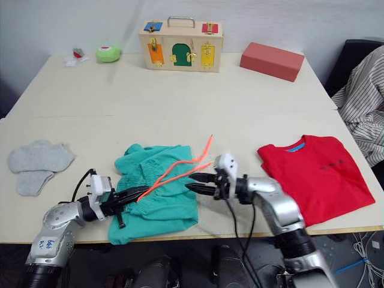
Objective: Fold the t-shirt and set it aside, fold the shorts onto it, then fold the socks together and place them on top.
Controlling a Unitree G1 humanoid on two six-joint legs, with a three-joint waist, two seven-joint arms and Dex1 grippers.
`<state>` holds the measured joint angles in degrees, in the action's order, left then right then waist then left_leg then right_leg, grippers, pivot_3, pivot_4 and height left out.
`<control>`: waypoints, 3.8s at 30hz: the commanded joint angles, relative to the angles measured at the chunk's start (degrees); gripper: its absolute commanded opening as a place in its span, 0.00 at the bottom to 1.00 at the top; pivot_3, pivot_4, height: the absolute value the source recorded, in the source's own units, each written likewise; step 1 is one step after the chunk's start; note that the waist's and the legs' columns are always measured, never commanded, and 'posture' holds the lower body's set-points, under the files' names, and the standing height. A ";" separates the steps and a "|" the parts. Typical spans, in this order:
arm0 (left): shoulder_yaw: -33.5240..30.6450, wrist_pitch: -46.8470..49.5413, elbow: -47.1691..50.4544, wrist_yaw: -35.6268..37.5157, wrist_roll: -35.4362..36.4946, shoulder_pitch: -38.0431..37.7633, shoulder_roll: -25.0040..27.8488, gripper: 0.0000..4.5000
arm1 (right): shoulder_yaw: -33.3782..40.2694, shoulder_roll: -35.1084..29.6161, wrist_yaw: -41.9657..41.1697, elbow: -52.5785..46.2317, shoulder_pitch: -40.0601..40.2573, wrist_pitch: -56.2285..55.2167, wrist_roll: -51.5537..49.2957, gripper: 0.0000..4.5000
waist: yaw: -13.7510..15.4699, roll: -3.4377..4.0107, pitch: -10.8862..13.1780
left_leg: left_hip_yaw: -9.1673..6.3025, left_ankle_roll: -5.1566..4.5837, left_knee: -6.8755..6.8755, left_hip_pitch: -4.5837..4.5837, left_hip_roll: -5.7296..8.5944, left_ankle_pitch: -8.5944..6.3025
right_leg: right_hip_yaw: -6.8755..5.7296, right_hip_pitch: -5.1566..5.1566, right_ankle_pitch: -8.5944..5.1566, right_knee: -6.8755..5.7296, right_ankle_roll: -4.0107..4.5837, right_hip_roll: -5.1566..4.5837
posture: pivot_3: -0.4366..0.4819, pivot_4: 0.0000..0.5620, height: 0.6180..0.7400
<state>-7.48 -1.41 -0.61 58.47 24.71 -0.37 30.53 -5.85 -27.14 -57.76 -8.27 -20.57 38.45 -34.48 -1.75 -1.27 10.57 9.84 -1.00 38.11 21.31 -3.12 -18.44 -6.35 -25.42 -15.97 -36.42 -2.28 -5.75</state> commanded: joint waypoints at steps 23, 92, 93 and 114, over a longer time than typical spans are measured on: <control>-0.70 5.76 5.10 2.91 3.71 0.75 2.23 0.00 | 1.71 17.44 20.23 15.88 -17.34 40.21 -6.75 0.30 | -1.28 -0.18 -0.11 | 0.03 0.33 -0.05 0.10 -0.21 0.17 | -0.12 -0.06 -0.02 -0.01 0.23 0.32 | 0.48 0.27 1.00; -5.60 18.72 13.29 2.27 11.66 1.15 6.23 1.00 | 6.82 -46.71 -27.63 67.97 -24.35 -51.16 29.56 0.99 | 0.08 0.74 0.43 | 0.30 0.40 0.15 0.08 -0.23 0.26 | 0.11 -0.03 0.11 0.29 0.03 0.49 | 0.48 0.27 1.00; -6.92 17.45 12.15 2.88 11.36 0.57 6.71 1.00 | 9.95 -46.96 -28.98 63.91 -20.95 -52.85 26.41 0.99 | 0.08 0.74 0.43 | 0.28 0.40 0.15 0.07 -0.23 0.26 | 0.09 -0.02 0.11 0.28 0.04 0.49 | 0.48 0.27 1.00; -35.56 4.01 5.02 -4.54 8.36 -24.14 4.99 1.00 | 11.75 -9.33 2.85 -8.69 17.61 -34.22 11.45 0.99 | -1.28 0.56 0.40 | -1.67 -0.14 -0.26 0.03 0.17 0.22 | -1.70 1.32 0.10 0.83 0.12 -0.15 | 0.48 0.27 1.00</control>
<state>-37.78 4.81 4.79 56.08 33.29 -21.89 36.69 6.26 -37.36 -56.23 -14.16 -3.59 4.24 -21.61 -3.04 -0.70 10.97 7.42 -1.18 37.85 21.42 -2.82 -18.01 -8.83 -23.78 -15.88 -35.51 -2.19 -6.21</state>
